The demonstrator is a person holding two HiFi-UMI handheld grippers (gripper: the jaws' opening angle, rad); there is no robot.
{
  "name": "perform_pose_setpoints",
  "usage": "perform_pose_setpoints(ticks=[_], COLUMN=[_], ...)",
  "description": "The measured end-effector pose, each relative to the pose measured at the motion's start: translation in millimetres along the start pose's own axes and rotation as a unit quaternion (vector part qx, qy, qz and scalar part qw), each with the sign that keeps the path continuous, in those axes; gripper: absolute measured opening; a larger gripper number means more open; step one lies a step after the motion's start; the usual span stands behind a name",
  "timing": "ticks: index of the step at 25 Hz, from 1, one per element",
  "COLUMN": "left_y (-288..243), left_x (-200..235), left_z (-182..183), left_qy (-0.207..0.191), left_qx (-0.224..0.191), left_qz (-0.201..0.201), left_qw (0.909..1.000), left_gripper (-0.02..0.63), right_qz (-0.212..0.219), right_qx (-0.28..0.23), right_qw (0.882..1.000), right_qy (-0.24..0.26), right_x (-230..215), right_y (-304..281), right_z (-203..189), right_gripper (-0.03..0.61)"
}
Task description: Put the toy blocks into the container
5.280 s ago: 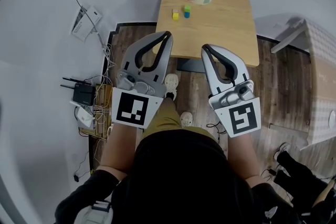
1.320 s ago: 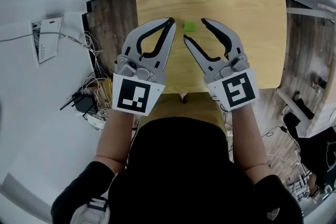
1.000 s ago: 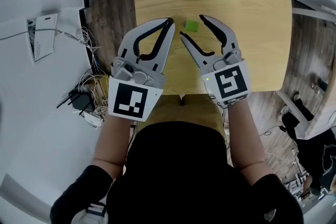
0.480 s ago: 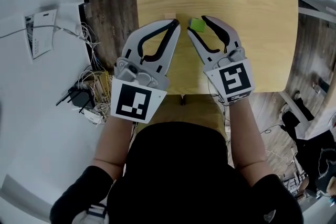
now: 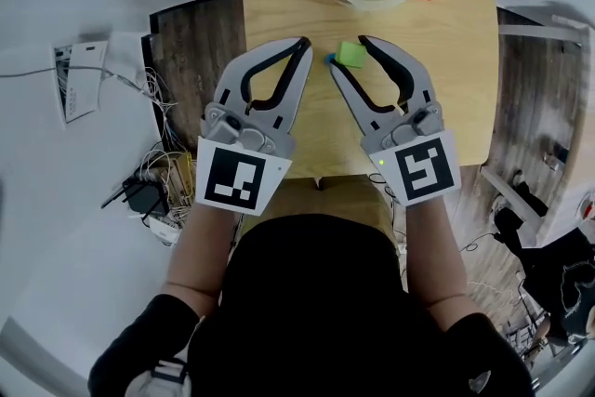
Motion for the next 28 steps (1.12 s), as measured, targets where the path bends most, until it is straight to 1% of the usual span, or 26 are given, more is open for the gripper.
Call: perform_pose_setpoints(ticks=[7,12,14,17,21,25,28], left_y=[9,21,24,25,18,3,-15], left_x=[16,26,31,33,34,36,39], left_z=[64,108,120,128,130,131,132], left_qy=[-0.038,-0.062,-0.069,-0.076,-0.081,-0.077,-0.082], left_qx=[-0.056,-0.095,-0.109,-0.121,-0.118,-0.116,-0.111], left_qz=[0.011,0.023,0.026,0.026,0.021,0.019,0.020], left_qw=[0.9976,0.9933,0.9912,0.9895,0.9895,0.9901,0.9902], left_gripper=[0.009,0.009,0.009,0.009,0.009,0.009,0.009], right_qz=[-0.029,-0.043,-0.045,-0.051,-0.062,-0.068,-0.073], right_qx=[-0.073,-0.123,-0.139,-0.138,-0.131,-0.125,-0.125], right_qw=[0.996,0.989,0.985,0.985,0.986,0.987,0.987], right_qy=[0.041,0.071,0.087,0.095,0.083,0.077,0.069], right_x=[3,14,19,21,13,-7,-29], right_y=[32,56,58,59,61,56,50], right_z=[90,146,160,159,152,149,146], right_gripper=[0.190,0.190,0.190,0.190,0.190,0.190,0.190])
Point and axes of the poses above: the fingertips, and each gripper's own axes: y backward along the fingers, x to its left, z out of its top, the point moved 2 cm from there along y, backward along the fingers, and after that the axes turned 1 degree about x, right-handed, at the moved point
